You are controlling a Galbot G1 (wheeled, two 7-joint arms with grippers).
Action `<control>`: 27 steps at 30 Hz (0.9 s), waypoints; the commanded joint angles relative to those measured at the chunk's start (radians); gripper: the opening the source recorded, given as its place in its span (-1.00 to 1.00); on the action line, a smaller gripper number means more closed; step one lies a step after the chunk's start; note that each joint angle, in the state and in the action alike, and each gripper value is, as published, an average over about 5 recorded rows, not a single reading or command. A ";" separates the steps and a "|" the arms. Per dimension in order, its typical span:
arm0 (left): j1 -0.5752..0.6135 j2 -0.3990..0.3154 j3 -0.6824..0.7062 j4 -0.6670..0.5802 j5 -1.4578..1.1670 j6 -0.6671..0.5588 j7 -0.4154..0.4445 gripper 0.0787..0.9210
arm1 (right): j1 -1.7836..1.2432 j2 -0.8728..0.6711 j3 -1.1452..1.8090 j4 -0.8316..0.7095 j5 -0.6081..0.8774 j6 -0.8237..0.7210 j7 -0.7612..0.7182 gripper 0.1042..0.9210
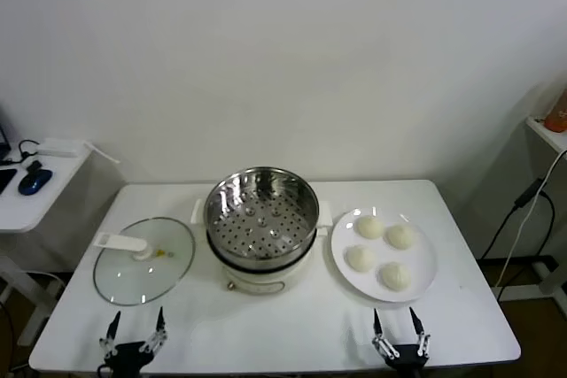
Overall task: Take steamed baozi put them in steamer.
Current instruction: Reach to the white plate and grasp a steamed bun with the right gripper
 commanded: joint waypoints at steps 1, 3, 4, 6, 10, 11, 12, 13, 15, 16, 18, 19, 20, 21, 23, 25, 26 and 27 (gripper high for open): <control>0.002 0.001 0.001 -0.001 0.002 -0.001 0.001 0.77 | 0.113 -0.031 0.054 0.148 0.015 -0.369 0.027 0.76; 0.002 0.003 0.003 -0.001 0.004 -0.002 0.002 0.77 | 0.179 -0.069 0.047 0.192 0.054 -0.493 0.052 0.76; 0.002 0.004 0.003 0.000 0.006 -0.003 0.002 0.77 | 0.221 -0.093 0.041 0.217 0.080 -0.566 0.068 0.76; 0.002 0.005 0.005 0.003 0.011 -0.008 0.002 0.77 | 0.309 -0.154 0.012 0.252 0.148 -0.711 0.107 0.76; 0.003 0.006 0.009 0.009 0.018 -0.013 0.004 0.77 | 0.488 -0.313 -0.090 0.252 0.202 -1.001 0.138 0.76; 0.003 0.006 0.010 0.010 0.020 -0.014 0.004 0.77 | 0.540 -0.361 -0.127 0.242 0.195 -1.070 0.121 0.76; 0.003 0.007 0.012 0.011 0.024 -0.015 0.005 0.77 | 0.590 -0.404 -0.167 0.230 0.179 -1.121 0.097 0.76; 0.003 0.008 0.013 0.012 0.028 -0.017 0.005 0.77 | 0.641 -0.444 -0.206 0.214 0.150 -1.155 0.063 0.76; 0.002 0.010 0.014 0.014 0.039 -0.021 0.007 0.77 | 0.753 -0.527 -0.304 0.177 0.082 -1.190 -0.030 0.76; 0.002 0.010 0.013 0.014 0.043 -0.023 0.007 0.77 | 0.812 -0.569 -0.363 0.158 0.052 -1.195 -0.083 0.76; 0.001 0.013 0.013 0.016 0.048 -0.027 0.008 0.77 | 0.944 -0.653 -0.498 0.124 0.011 -1.195 -0.205 0.76; 0.000 0.013 0.012 0.016 0.050 -0.027 0.008 0.77 | 1.009 -0.689 -0.572 0.111 0.002 -1.195 -0.258 0.76; -0.001 0.014 0.012 0.017 0.051 -0.028 0.009 0.77 | 1.073 -0.722 -0.642 0.099 -0.011 -1.195 -0.316 0.76; -0.002 0.015 0.011 0.018 0.051 -0.029 0.009 0.77 | 1.136 -0.754 -0.713 0.088 -0.023 -1.195 -0.370 0.76; -0.003 0.015 0.011 0.019 0.052 -0.031 0.010 0.77 | 1.251 -0.806 -0.845 0.068 -0.032 -1.194 -0.462 0.76; -0.001 0.016 0.011 0.020 0.053 -0.035 0.011 0.77 | 1.375 -0.852 -0.977 0.047 -0.020 -1.191 -0.548 0.76; 0.001 0.017 0.011 0.021 0.053 -0.037 0.011 0.77 | 1.439 -0.871 -1.045 0.035 -0.009 -1.185 -0.585 0.76; 0.004 0.018 0.011 0.022 0.055 -0.041 0.011 0.77 | 1.496 -0.888 -1.108 0.023 0.001 -1.175 -0.619 0.76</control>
